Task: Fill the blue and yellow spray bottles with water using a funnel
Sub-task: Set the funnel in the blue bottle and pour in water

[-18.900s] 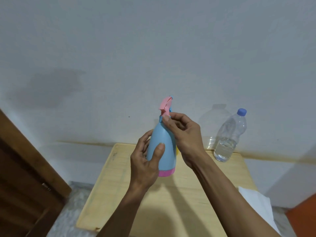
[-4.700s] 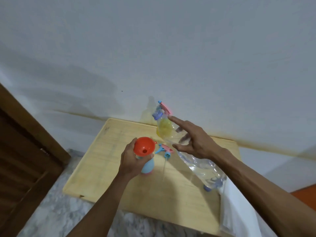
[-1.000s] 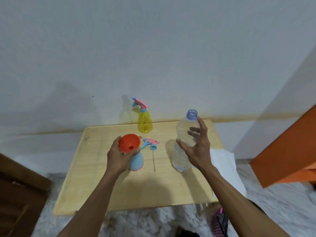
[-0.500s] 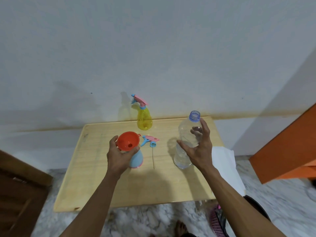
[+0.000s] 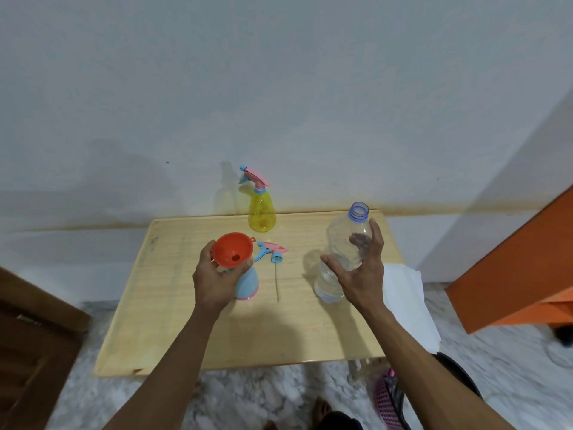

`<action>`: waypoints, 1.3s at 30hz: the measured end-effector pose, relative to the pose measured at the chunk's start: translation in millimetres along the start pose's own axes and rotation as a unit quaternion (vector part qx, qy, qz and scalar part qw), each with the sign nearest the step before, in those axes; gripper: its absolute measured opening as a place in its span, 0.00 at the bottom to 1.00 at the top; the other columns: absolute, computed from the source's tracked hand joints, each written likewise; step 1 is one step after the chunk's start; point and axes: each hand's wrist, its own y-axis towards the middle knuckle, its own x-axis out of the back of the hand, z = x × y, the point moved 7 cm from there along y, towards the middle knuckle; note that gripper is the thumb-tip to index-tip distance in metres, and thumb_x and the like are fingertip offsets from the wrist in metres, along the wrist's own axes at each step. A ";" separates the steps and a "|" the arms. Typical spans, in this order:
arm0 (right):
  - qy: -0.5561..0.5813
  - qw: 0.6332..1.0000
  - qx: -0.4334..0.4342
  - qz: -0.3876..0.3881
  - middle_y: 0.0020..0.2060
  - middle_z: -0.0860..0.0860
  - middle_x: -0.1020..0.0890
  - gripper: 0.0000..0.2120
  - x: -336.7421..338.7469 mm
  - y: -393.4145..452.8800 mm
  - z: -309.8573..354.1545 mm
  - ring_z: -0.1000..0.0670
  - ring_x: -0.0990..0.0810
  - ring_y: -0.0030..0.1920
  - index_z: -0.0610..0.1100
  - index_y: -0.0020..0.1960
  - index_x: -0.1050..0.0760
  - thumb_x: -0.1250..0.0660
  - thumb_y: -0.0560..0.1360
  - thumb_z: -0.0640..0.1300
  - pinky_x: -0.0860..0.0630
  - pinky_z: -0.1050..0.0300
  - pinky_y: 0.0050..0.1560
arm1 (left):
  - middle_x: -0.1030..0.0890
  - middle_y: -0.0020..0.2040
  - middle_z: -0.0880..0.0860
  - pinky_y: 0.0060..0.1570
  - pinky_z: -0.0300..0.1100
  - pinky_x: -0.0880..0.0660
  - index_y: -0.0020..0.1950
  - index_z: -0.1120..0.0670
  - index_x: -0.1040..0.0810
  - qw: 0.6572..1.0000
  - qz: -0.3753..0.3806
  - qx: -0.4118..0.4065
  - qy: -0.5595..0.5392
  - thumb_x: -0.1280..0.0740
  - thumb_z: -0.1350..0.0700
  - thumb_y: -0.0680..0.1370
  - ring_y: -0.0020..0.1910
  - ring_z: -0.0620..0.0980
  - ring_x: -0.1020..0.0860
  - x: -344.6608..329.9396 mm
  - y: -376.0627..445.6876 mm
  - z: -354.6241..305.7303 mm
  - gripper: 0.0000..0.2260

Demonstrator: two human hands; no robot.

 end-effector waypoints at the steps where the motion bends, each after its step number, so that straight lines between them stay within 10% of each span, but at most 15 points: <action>1: -0.002 1.000 -0.003 0.001 0.63 0.47 0.23 0.56 0.2 -0.1 -0.8 0.49 0.22 0.62 0.59 0.78 0.48 0.15 0.62 0.48 0.26 0.54 0.61 | 0.25 0.64 0.51 0.54 0.43 0.29 0.73 0.52 0.33 1.000 -0.007 0.001 -0.007 0.18 0.52 0.65 0.60 0.50 0.26 2.0 -0.5 -0.5 0.40; 14: 0.014 1.000 -0.025 0.002 0.62 0.50 0.24 0.55 -0.1 0.1 -6.2 0.54 0.22 0.62 0.60 0.78 0.47 0.16 0.64 0.46 0.26 0.55 0.62 | 0.19 0.53 0.49 0.50 0.45 0.20 0.68 0.53 0.29 0.996 0.056 0.055 -0.041 0.17 0.50 0.63 0.48 0.49 0.18 -68.3 -27.6 -26.6 0.37; 26: 0.028 0.996 -0.078 0.012 0.61 0.56 0.24 0.53 -1.1 3.9 -13.6 0.61 0.24 0.61 0.72 0.70 0.48 0.15 0.62 0.48 0.31 0.75 0.54 | 0.23 0.66 0.56 0.61 0.46 0.26 0.71 0.58 0.30 0.959 0.086 0.228 0.142 0.24 0.38 0.68 0.64 0.56 0.24 -151.0 -10.5 43.6 0.39; 39: 0.022 0.996 -0.088 0.019 0.59 0.66 0.27 0.56 1.8 3.9 -8.7 0.55 0.23 0.62 0.73 0.70 0.50 0.15 0.61 0.46 0.29 0.69 0.54 | 0.28 0.72 0.57 0.66 0.48 0.29 0.76 0.59 0.37 0.941 0.114 0.254 0.193 0.26 0.40 0.72 0.70 0.57 0.29 -168.3 -17.6 51.7 0.41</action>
